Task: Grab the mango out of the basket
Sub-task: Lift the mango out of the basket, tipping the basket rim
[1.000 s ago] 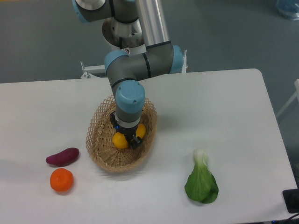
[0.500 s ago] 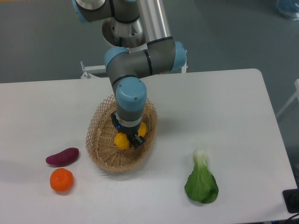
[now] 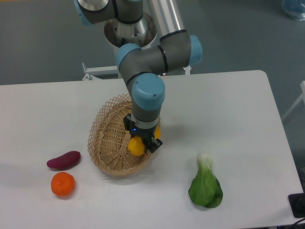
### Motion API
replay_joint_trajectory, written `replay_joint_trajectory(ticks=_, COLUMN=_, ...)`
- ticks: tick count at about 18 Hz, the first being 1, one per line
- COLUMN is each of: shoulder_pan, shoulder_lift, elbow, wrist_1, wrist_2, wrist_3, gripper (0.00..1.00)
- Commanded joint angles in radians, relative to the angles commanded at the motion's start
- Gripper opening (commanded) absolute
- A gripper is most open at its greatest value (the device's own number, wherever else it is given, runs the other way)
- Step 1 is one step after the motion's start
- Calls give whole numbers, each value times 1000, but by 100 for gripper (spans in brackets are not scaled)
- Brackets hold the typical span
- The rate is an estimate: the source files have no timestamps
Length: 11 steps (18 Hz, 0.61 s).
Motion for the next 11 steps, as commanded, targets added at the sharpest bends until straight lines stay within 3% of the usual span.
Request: replay_joint_trajectory(ticks=11, shoulder_pan=147, shoulder_lift=-14, elbow=88, wrist_1=0, wrist_2=25, wrist_3=44, gripper=44)
